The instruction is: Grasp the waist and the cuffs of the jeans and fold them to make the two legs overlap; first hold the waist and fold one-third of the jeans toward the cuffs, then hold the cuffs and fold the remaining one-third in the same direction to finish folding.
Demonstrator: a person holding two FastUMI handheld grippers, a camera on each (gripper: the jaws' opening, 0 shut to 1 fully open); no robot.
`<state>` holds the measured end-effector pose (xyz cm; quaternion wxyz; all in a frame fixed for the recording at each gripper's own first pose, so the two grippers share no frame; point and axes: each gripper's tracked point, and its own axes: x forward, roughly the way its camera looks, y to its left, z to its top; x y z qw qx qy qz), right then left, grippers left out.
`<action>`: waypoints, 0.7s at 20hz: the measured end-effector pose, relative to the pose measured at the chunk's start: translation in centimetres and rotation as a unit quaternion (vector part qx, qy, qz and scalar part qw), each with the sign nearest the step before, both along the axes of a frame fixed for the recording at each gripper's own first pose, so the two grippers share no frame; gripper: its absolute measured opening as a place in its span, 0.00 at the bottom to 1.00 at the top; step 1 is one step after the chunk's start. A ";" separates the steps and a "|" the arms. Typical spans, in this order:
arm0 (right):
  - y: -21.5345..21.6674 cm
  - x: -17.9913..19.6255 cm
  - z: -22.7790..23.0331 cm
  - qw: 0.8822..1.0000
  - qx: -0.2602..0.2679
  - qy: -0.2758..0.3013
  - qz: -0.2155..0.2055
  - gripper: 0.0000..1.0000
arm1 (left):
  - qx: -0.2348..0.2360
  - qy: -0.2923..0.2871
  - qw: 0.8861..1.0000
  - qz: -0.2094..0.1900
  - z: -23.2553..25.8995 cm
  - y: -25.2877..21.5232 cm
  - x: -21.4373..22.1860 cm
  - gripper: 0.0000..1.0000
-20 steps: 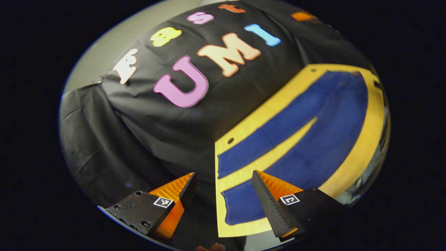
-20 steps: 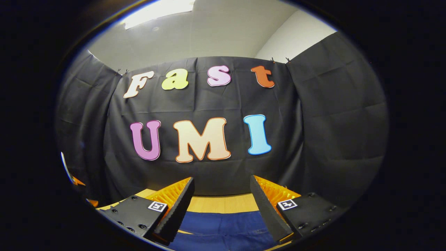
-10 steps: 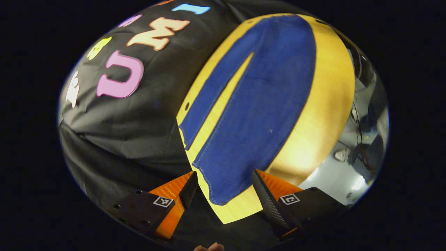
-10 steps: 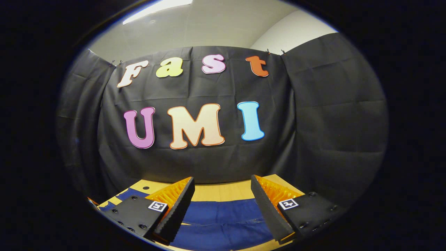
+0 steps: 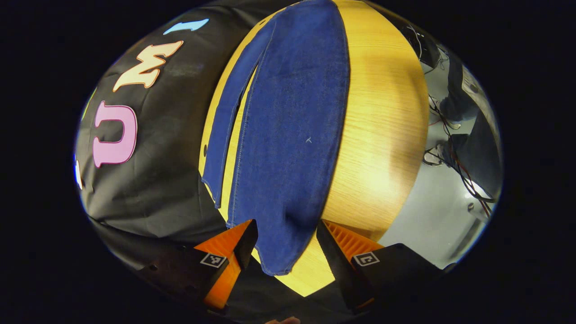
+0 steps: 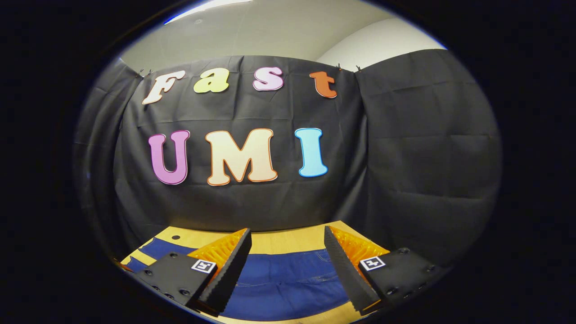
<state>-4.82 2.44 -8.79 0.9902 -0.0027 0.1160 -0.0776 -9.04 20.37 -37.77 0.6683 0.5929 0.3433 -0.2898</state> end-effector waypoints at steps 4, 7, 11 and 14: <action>0.5 -0.1 -0.3 1.000 0.002 0.001 -0.009 0.99 | -0.016 0.036 0.999 -0.017 -0.8 -0.3 0.8 0.72; 0.4 -0.3 -0.1 1.000 -0.013 -0.001 -0.013 0.99 | -0.026 0.056 0.998 -0.008 -1.3 -0.2 0.4 0.43; -0.4 -0.7 -0.1 0.999 -0.044 0.002 -0.008 0.99 | -0.025 0.060 0.998 -0.009 -1.7 -0.4 0.1 0.11; -2.2 -0.8 -1.1 0.995 -0.099 0.015 0.026 0.98 | -0.033 0.052 0.998 0.000 -1.7 -0.5 0.2 0.02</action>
